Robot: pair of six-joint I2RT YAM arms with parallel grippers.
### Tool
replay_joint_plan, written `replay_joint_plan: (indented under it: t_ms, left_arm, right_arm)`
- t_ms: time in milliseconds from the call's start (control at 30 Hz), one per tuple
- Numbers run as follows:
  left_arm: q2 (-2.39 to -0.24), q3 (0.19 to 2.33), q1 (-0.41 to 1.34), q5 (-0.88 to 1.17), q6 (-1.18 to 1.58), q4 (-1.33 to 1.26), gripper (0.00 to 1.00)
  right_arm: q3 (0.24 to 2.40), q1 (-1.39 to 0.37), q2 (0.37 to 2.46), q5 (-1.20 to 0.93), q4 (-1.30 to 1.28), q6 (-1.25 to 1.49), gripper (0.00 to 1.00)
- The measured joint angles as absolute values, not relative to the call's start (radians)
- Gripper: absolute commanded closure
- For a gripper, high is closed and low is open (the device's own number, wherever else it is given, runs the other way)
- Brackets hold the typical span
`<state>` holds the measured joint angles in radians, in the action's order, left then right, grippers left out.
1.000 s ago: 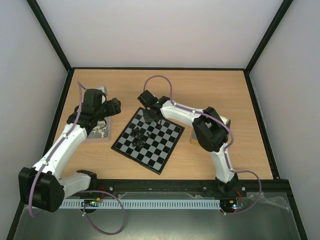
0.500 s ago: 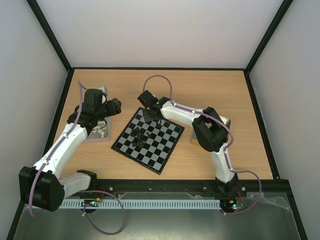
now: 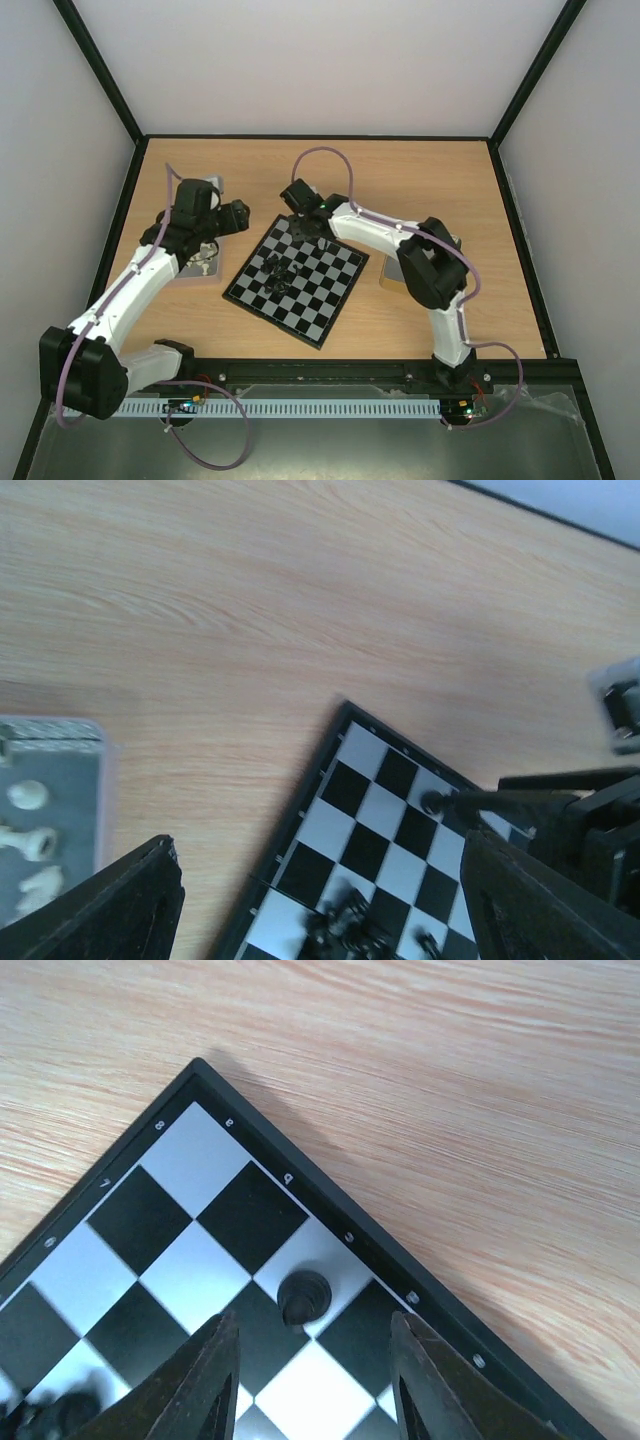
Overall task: Set up the chess pieces on the board
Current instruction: Place the chess piece on the chessboard, then pick up the chess piece from the chessboard.
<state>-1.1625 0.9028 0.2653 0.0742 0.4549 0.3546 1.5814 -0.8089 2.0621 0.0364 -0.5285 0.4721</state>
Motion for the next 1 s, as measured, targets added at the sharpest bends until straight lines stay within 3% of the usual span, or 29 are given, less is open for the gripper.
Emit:
replay_joint_plan:
  t_ms: [200,367,1000]
  left_arm:
    - [-1.201,0.865,0.357,0.083,0.486,0.340,0.31]
    - [-1.243,0.829,0.385,0.087,0.522,0.335,0.32]
    - [-1.245,0.829,0.390,0.089,0.550,0.307,0.31]
  right_arm:
    - [1.440,-0.809,1.873,0.003,-0.487,0.519,0.60]
    - [1.321,-0.827,1.792,-0.047,-0.469,0.532,0.61]
    - [1.266,-0.944,1.908,-0.133,-0.466,0.500,0.69]
